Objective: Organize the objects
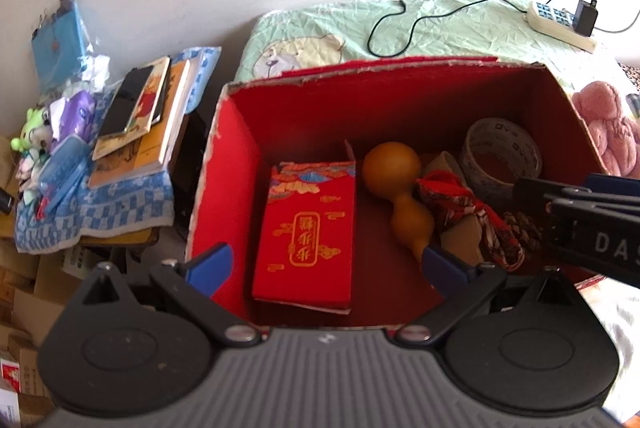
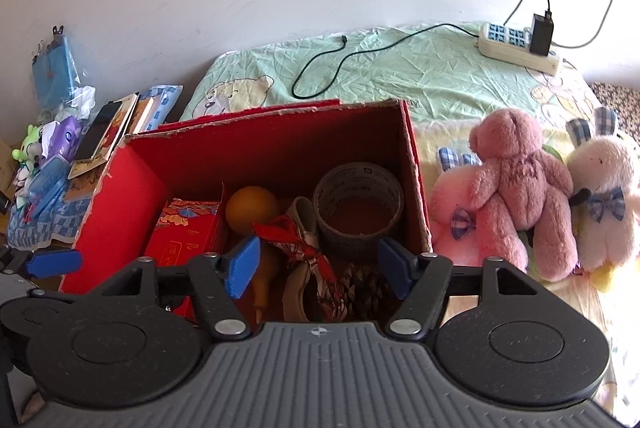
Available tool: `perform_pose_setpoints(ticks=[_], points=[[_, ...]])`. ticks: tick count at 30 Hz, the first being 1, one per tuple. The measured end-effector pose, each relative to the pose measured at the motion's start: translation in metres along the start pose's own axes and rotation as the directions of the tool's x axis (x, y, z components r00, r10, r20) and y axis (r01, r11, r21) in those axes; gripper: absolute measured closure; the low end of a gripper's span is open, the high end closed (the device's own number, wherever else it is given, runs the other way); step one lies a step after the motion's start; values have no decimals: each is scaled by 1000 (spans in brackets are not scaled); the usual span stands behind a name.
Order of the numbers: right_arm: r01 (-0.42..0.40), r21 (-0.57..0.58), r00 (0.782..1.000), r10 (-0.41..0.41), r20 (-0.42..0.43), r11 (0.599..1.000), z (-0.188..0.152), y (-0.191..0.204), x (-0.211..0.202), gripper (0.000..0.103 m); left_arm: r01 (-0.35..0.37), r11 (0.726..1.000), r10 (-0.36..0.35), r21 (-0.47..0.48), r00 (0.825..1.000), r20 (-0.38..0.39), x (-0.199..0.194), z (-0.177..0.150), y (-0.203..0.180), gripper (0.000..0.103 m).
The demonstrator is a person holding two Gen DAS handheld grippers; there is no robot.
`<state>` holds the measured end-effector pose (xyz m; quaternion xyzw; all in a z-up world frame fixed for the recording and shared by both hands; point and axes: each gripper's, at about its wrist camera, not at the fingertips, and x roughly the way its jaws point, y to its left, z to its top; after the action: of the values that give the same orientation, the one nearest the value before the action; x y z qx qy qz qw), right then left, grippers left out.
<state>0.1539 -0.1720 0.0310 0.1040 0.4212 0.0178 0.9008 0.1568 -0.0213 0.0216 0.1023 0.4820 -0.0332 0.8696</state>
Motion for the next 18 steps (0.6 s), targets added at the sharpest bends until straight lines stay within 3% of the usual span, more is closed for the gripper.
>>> perform_pose_setpoints(ticks=[18], points=[[24,34,1000,-24,12,999,-6,-3,2,33,24,1000,-25,9,1000,19,8,0,0,2]])
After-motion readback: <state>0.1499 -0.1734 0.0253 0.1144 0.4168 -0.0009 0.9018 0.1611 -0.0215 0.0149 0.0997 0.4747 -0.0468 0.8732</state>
